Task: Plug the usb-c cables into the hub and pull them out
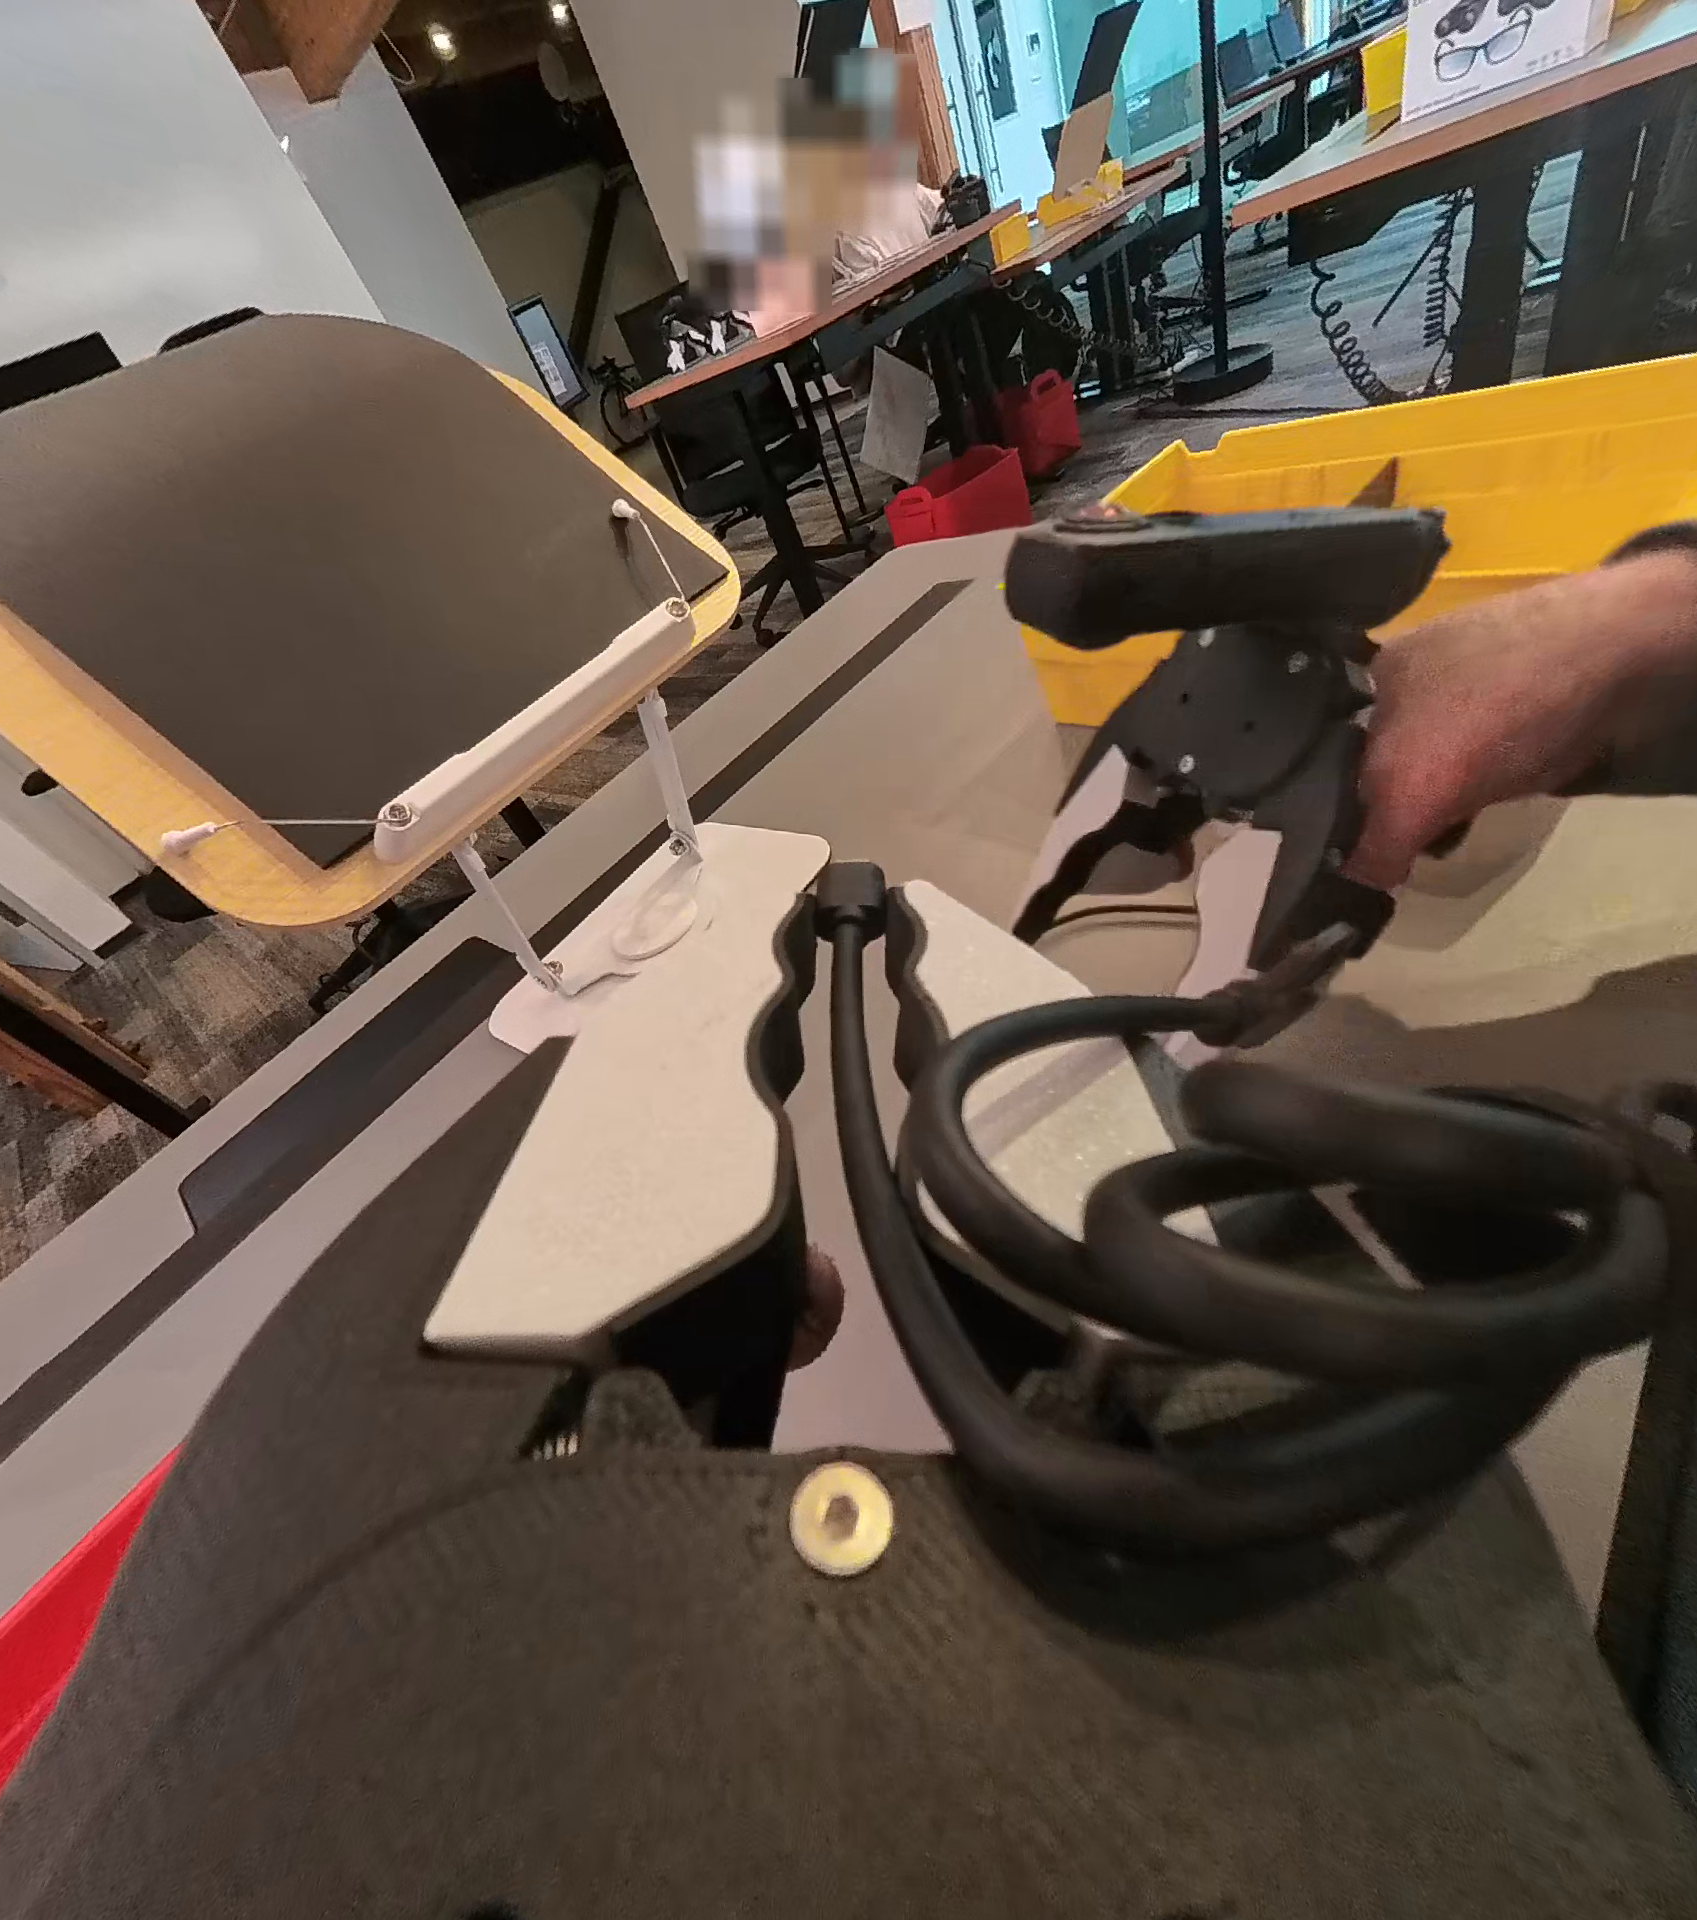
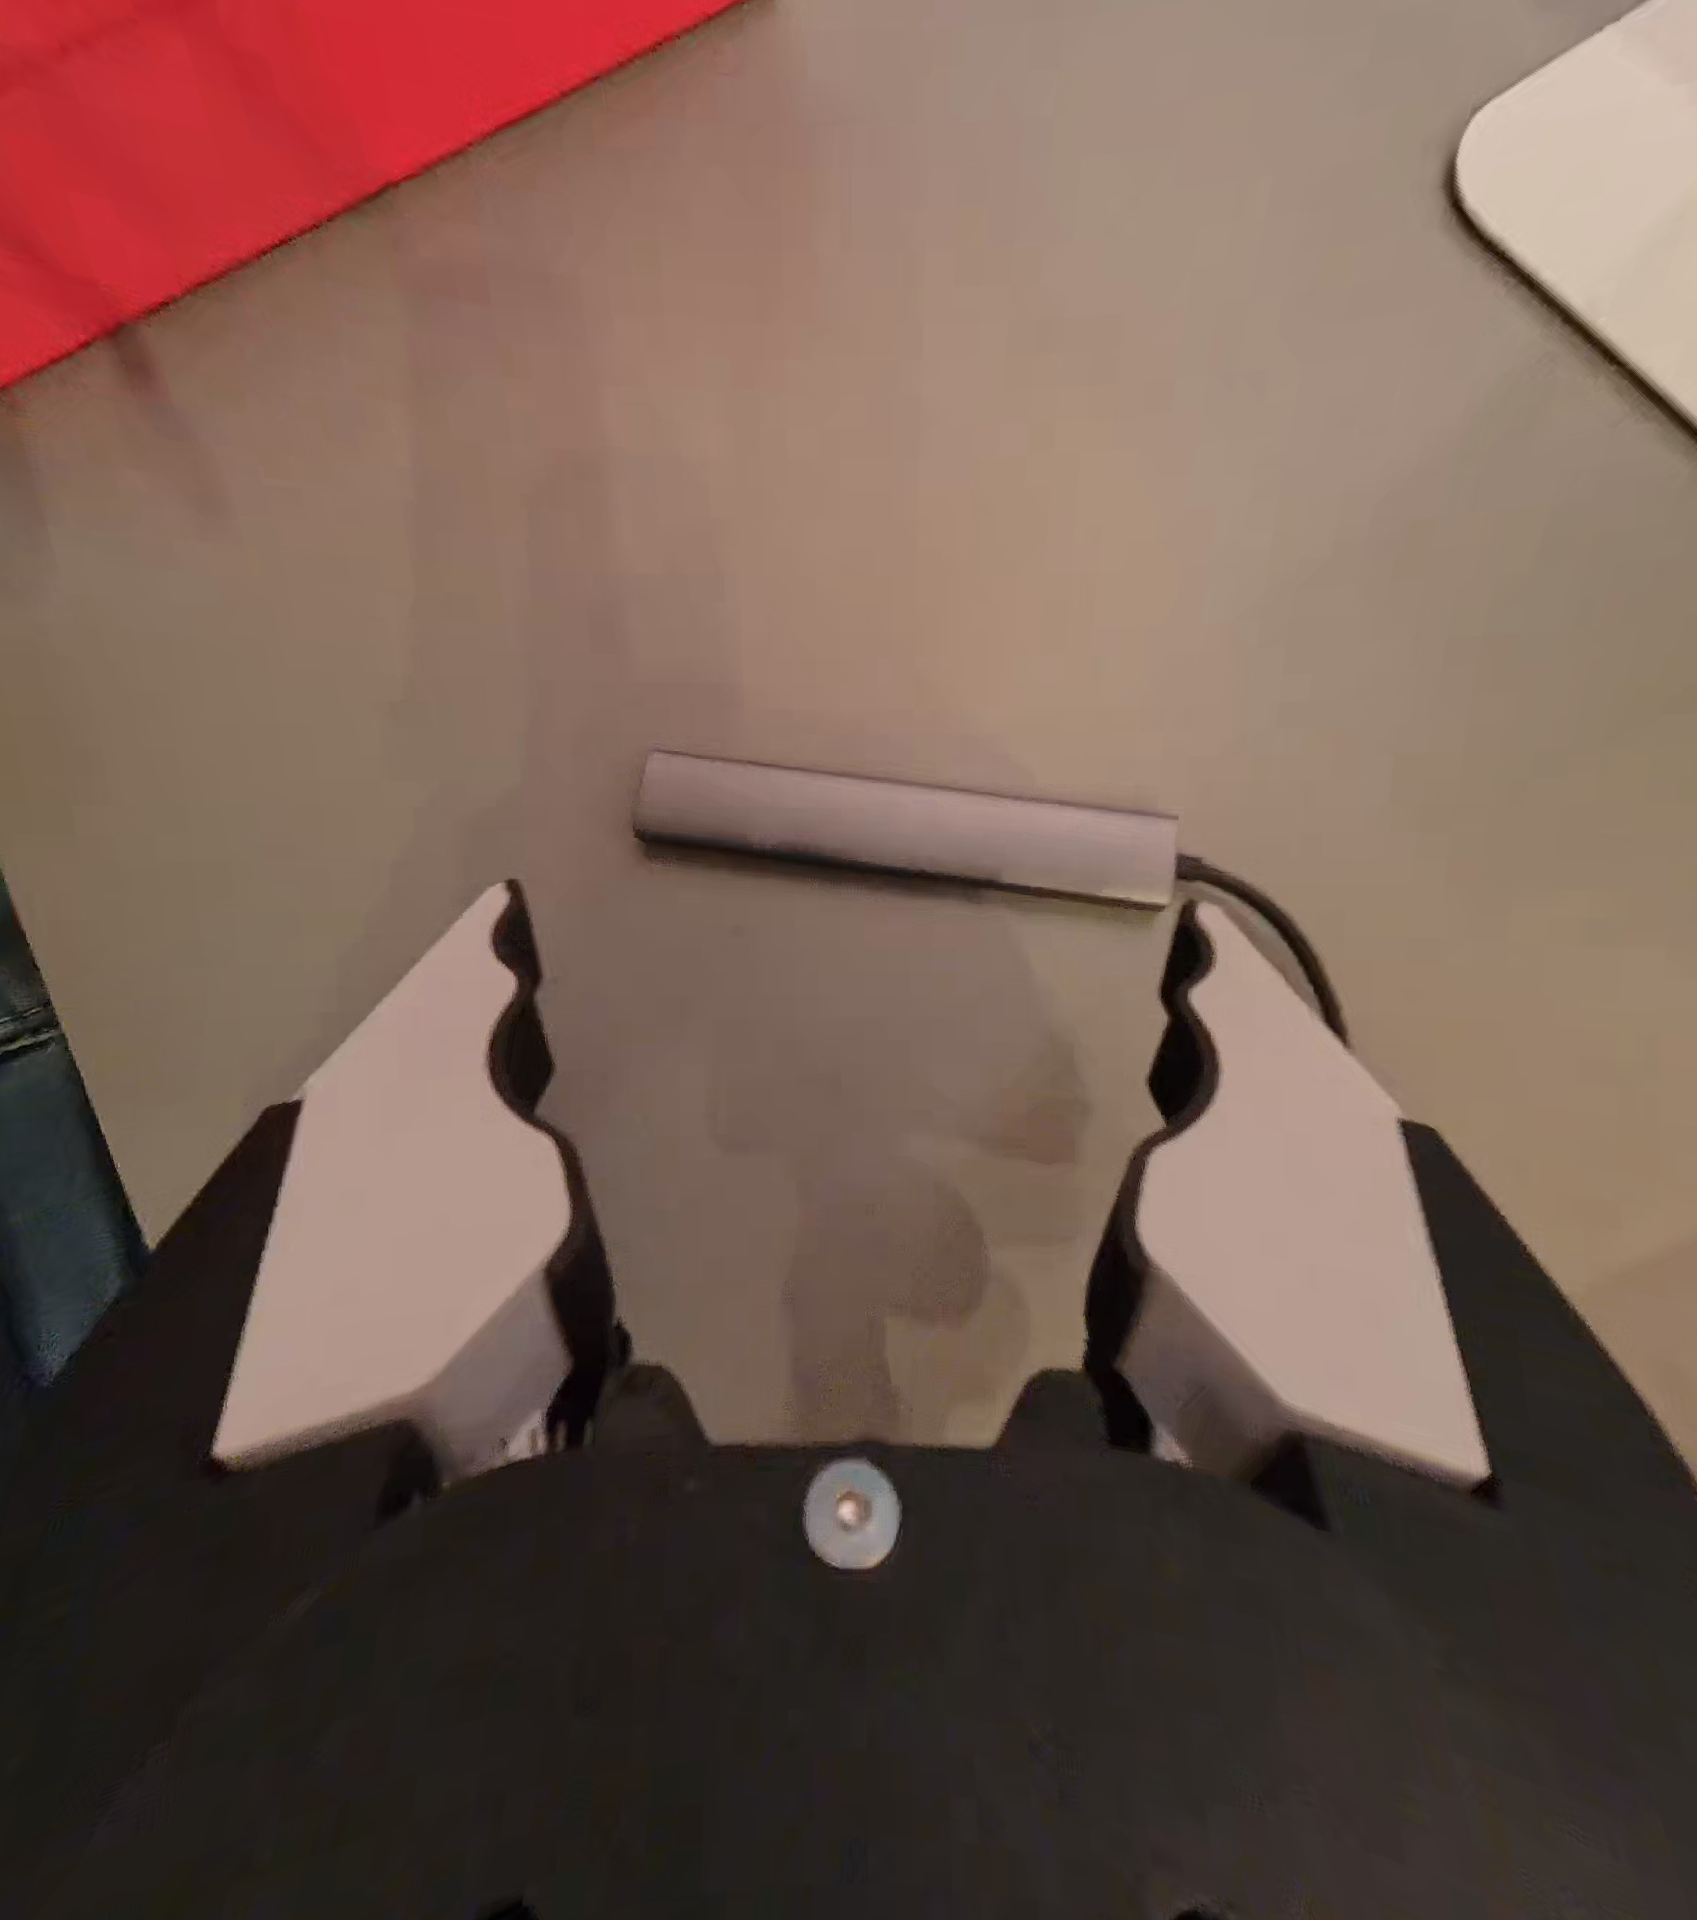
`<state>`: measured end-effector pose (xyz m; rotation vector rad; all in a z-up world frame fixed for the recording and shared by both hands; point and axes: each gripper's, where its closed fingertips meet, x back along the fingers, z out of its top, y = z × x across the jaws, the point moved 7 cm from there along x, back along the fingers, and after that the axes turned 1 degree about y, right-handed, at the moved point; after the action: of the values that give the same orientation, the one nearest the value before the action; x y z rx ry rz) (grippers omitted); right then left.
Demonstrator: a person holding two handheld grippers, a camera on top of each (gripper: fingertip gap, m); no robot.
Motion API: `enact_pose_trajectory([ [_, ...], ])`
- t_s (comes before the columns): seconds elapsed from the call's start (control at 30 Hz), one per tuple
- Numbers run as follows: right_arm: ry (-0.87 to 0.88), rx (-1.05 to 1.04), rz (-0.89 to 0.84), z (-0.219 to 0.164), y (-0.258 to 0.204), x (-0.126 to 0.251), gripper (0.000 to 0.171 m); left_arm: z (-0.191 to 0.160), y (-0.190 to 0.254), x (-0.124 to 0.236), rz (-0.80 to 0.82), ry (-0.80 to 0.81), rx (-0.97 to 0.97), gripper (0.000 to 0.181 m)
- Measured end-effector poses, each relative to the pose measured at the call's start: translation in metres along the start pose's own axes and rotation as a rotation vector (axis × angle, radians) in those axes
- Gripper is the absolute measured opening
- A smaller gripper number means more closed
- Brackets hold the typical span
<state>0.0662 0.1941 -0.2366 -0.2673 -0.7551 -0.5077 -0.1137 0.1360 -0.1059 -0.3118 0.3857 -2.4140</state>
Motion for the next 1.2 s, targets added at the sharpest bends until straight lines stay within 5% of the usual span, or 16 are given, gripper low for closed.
enact_pose_trajectory([
  [0.23, -0.067, 0.004, -0.124, -0.012, 0.005, -0.038, 0.139, 0.0, 0.006, -0.001, -0.009, -0.007, -0.008, 0.012],
  [0.4, -0.081, 0.001, -0.08, -0.006, 0.011, -0.046, 0.126, 0.004, 0.003, 0.001, -0.002, 0.001, -0.013, 0.012],
  [0.83, -0.359, 0.545, 0.318, -0.01, 0.022, -0.031, 0.126, 0.003, 0.004, 0.001, -0.011, -0.001, -0.02, 0.012],
  [1.03, -0.339, 0.404, 0.196, -0.011, 0.014, -0.021, 0.121, -0.003, 0.005, -0.001, -0.021, -0.014, -0.016, 0.012],
  [1.2, -0.186, 0.163, 0.095, -0.009, 0.001, -0.013, 0.09, -0.006, 0.005, -0.002, -0.022, -0.019, -0.009, 0.013],
])
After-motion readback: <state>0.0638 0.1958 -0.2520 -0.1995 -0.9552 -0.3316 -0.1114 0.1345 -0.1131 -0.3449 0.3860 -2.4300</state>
